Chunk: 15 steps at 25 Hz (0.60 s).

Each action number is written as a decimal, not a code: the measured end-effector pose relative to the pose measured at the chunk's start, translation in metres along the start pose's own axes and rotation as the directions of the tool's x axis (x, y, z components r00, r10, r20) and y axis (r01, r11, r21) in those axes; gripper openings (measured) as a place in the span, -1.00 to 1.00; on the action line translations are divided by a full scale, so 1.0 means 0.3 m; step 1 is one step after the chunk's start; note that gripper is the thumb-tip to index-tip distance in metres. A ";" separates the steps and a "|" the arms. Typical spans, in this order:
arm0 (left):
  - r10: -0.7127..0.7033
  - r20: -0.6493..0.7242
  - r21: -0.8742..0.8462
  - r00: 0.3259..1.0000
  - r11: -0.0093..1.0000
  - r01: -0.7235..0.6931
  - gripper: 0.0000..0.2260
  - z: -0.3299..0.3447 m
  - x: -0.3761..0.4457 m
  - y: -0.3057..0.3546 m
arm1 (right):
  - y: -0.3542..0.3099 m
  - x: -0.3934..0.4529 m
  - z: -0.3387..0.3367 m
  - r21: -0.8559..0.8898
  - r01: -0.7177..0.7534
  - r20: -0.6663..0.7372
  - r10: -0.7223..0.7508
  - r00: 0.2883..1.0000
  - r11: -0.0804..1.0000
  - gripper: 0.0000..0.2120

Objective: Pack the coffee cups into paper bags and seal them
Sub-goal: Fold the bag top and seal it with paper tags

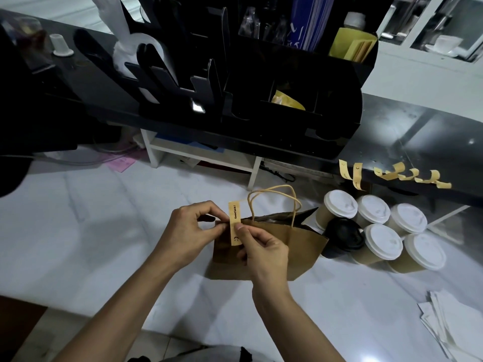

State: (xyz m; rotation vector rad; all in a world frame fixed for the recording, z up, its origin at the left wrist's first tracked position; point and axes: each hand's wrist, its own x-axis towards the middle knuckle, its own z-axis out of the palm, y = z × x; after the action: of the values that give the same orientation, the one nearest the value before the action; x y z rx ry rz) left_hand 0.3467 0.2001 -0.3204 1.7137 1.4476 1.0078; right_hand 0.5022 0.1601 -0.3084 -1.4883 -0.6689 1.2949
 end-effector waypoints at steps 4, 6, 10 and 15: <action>0.041 0.003 0.030 0.999 0.999 -0.041 -0.80 -0.002 0.002 0.004 | -0.001 0.004 0.008 0.005 0.013 -0.028 -0.013 1.000 1.000 -0.94; 0.083 0.024 0.049 0.996 0.995 -0.084 -0.79 -0.004 0.000 0.012 | -0.004 0.007 0.010 -0.006 0.017 -0.043 -0.017 0.999 1.000 -0.91; 0.147 0.085 0.057 0.986 0.987 -0.152 -0.76 -0.012 -0.003 0.031 | -0.006 0.013 0.011 -0.015 0.014 -0.062 -0.015 0.998 1.000 -0.89; 0.086 0.034 0.133 0.996 0.987 -0.090 -0.73 -0.005 -0.005 0.027 | -0.007 0.010 0.012 -0.043 0.027 -0.066 -0.030 0.997 0.999 -0.88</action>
State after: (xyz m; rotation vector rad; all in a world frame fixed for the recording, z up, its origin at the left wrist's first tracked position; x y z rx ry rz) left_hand 0.3492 0.1973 -0.3128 1.8957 1.4623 0.9469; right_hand 0.5001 0.1645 -0.3073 -1.5441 -0.6755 1.2110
